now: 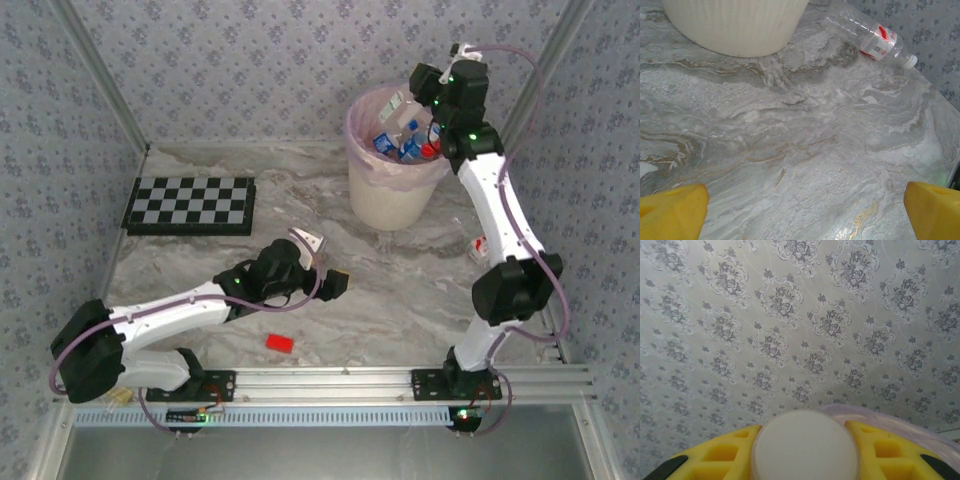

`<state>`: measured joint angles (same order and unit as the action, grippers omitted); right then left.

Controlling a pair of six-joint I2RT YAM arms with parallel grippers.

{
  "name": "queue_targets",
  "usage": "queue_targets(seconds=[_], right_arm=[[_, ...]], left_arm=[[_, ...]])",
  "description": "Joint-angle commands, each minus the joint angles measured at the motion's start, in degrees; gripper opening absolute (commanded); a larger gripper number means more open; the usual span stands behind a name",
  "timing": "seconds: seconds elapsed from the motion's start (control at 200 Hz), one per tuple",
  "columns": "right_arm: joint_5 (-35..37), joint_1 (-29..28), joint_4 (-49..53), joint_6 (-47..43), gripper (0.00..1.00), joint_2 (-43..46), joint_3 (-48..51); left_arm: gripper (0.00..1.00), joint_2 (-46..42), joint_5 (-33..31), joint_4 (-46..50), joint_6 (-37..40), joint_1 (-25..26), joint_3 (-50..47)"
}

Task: Put the plastic bottles in the bin

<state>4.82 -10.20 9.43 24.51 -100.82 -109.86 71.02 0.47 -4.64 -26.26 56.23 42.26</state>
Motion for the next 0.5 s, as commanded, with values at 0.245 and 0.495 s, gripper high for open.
queue_targets(seconds=[0.245, 0.495], right_arm=[[5.55, -3.13, 6.07, -0.71, 0.00, -15.70, -16.69], [7.57, -5.04, 6.84, -0.32, 0.00, -18.51, -12.93]], left_arm=[[1.00, -7.22, -3.83, 1.63, -3.52, -0.85, -4.10], [1.00, -10.76, -5.44, 2.45, -4.40, -1.42, -6.50]])
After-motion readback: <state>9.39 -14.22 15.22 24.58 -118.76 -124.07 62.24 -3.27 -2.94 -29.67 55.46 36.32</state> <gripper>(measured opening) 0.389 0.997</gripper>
